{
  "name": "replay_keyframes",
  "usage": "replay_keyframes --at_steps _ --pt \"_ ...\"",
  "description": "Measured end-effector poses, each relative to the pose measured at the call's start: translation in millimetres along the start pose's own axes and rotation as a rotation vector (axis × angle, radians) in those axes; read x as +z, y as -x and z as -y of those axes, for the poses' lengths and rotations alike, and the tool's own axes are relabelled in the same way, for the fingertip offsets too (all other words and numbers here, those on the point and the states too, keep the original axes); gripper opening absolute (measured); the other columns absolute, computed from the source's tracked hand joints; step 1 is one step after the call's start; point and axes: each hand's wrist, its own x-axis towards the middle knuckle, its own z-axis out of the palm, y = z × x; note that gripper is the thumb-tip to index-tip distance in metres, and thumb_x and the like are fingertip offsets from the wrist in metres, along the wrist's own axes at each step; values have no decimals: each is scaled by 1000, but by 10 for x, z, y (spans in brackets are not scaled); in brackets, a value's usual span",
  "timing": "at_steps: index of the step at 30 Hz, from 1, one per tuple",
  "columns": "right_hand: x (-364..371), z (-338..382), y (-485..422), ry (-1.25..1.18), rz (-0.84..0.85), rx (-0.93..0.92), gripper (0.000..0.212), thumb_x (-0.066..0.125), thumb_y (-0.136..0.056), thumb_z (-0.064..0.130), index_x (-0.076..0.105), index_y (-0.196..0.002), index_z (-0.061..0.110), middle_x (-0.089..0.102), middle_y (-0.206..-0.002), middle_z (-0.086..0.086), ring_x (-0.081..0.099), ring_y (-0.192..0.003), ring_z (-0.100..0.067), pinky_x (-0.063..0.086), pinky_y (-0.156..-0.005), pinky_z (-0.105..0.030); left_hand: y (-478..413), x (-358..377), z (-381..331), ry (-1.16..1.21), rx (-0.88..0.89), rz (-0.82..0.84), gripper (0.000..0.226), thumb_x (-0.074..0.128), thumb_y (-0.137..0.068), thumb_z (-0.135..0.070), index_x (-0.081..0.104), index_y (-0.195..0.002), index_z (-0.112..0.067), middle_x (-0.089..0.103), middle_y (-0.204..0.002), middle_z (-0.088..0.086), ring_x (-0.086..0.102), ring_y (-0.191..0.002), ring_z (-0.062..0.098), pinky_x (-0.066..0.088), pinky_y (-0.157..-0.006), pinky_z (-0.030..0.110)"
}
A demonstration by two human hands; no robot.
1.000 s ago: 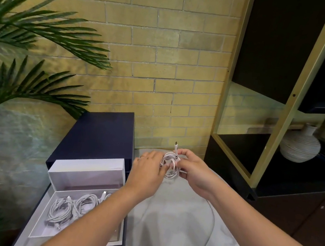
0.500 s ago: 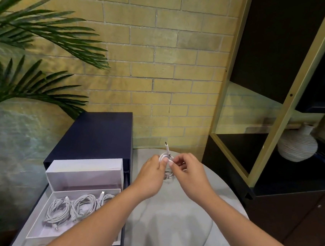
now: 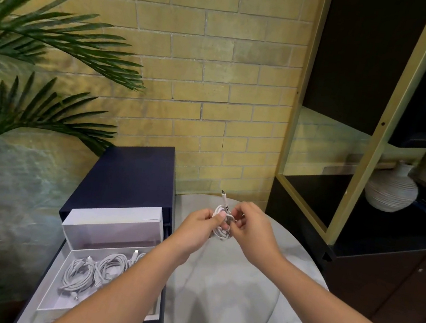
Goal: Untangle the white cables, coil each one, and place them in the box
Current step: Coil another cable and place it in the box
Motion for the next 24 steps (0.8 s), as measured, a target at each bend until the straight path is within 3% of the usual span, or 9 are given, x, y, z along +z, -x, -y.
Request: replay_keyframes --at_steps 7,12,16,20,24 --pt "-83 3 -43 91 80 -59 3 62 -88 14 60 -86 16 61 -80 5 56 -74 -11 51 -66 -34 -56 -121 19 -392 37 -71 17 62 -91 -35 65 -85 -19 74 -86 -4 63 -79 15 44 -70 28" --pt "-104 41 -84 33 220 52 2 61 -90 14 60 -90 13 61 -81 2 53 -71 -10 43 -63 -22 -53 -107 -15 -619 101 -163 15 62 -90 -36 65 -85 -22 65 -77 -8 54 -67 7 35 -53 19" --pt "-137 62 -119 -249 323 302 8 57 -94 15 59 -91 7 59 -83 -9 52 -73 -16 46 -68 -29 -24 -61 1 -764 162 -234 17 61 -90 -40 63 -82 -24 63 -74 -6 55 -68 14 36 -53 28" --pt "-170 112 -131 -531 349 474 4 53 -96 9 54 -94 5 56 -90 -15 54 -72 -13 50 -63 -18 -12 -64 44 -870 251 -272 20 57 -92 -38 65 -91 -20 67 -80 1 59 -77 25 47 -64 38" --pt "-167 208 -152 -776 304 595 4 46 -98 6 48 -96 8 53 -77 -11 50 -63 -14 50 -71 -30 -28 -75 86 -890 317 -266 16 53 -95 -31 60 -94 -17 66 -84 5 58 -77 27 46 -65 39"
